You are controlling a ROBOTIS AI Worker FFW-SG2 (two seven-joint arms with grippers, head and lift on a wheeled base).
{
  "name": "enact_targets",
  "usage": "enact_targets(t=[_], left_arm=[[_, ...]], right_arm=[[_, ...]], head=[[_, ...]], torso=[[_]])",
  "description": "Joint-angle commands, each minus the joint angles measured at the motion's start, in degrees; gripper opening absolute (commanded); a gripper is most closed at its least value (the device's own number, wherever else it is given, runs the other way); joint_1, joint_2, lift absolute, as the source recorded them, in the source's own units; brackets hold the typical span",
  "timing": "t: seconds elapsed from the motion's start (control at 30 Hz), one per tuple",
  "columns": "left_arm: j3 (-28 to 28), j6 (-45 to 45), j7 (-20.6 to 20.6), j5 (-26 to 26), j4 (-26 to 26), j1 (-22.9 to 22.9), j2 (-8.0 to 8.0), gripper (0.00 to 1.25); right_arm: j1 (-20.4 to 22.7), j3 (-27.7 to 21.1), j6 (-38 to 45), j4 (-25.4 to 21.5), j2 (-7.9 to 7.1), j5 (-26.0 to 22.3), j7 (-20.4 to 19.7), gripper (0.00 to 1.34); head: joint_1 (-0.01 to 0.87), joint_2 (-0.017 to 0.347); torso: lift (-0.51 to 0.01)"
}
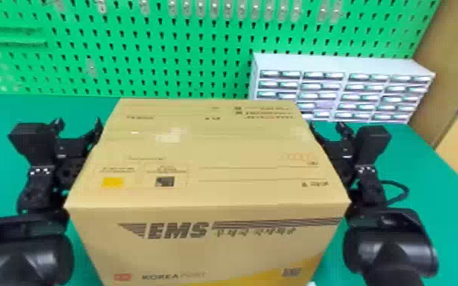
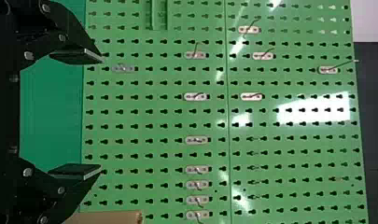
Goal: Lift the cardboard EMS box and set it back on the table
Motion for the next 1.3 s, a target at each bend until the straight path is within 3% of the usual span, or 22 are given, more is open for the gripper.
enact_targets(t=[0.0, 0.4, 0.67, 0.83, 1.27], left_arm=[[-0.3, -0.6, -0.1, 0.3, 1.1, 0.2, 0.03, 0.82], [0.3, -2.8, -0.1, 1.2, 2.6, 0.6, 0.03, 0.82], [3.9, -3.3, -2.2, 1.1, 2.6, 0.8, 0.03, 0.83], [6.6, -3.8, -3.2, 0.9, 2.3, 1.0, 0.03, 0.83], [12.4, -4.0, -5.3, -0.3, -0.4, 2.1, 0.03, 0.83]], right_arm=[[0.6, 0.2, 0.0, 0.3, -0.32, -0.4, 0.0, 0.80], [1.5, 0.2, -0.7, 0.7, -0.93, -1.5, 0.0, 0.80], [2.1, -1.9, -1.0, -0.6, -2.86, -2.5, 0.1, 0.80], [3.2, -4.9, -0.7, -2.3, -4.27, -2.5, 0.1, 0.80], [6.9, -14.0, 1.1, -7.8, -4.80, -1.2, 0.0, 0.80]], head=[[0.678, -0.014], [0.678, -0.014], [0.678, -0.014], [0.678, -0.014], [0.678, -0.014]], torso=[[-0.089], [-0.089], [-0.089], [-0.089], [-0.089]])
